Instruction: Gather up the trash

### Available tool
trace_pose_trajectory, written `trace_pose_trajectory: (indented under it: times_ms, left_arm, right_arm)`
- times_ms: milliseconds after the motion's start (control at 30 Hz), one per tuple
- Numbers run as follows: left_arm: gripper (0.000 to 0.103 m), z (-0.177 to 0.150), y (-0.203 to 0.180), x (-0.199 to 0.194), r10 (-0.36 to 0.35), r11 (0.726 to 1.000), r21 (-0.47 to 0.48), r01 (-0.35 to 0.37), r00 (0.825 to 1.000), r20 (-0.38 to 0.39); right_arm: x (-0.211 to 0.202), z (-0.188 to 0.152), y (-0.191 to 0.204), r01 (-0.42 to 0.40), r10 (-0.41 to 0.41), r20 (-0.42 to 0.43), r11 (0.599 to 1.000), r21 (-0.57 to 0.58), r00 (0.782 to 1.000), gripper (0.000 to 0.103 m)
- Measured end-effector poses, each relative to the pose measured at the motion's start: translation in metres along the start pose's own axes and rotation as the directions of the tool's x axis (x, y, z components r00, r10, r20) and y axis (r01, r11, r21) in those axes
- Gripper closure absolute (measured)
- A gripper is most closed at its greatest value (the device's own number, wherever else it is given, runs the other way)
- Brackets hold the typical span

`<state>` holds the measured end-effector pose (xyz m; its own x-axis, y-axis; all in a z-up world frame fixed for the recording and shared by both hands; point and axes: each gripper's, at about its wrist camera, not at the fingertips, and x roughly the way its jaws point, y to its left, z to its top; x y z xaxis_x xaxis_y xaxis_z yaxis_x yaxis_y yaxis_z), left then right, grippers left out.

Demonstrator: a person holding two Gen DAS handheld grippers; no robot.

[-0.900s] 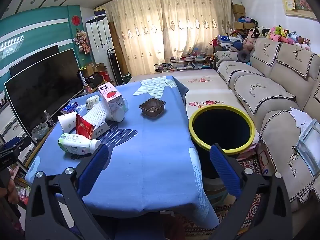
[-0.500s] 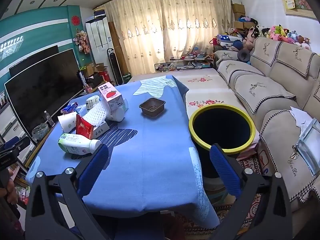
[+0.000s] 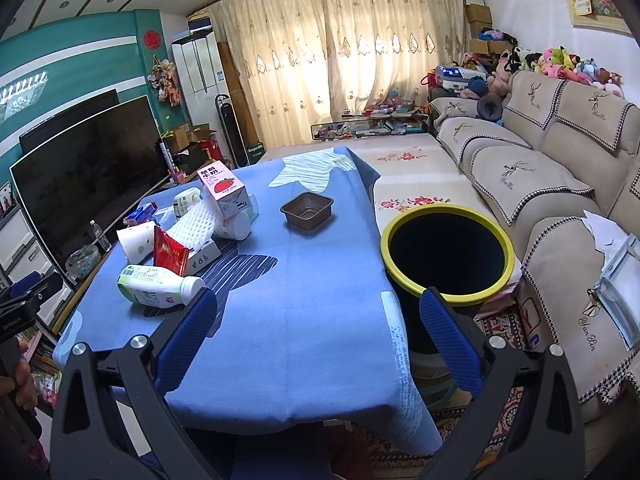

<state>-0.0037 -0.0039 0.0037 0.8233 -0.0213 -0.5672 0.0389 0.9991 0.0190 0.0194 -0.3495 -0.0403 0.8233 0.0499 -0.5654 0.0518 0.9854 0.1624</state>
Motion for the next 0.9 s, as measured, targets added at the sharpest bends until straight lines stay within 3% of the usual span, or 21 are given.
trace_pose_trajectory:
  times_ms: [900]
  left_arm:
    - [0.004,-0.0023,-0.0029,0.0058,-0.012,1.0,0.001,0.012,1.0,-0.02]
  right_arm:
    - [0.0093,-0.0047,0.0015,-0.004,0.004,-0.019,1.0,0.005,1.0,0.006]
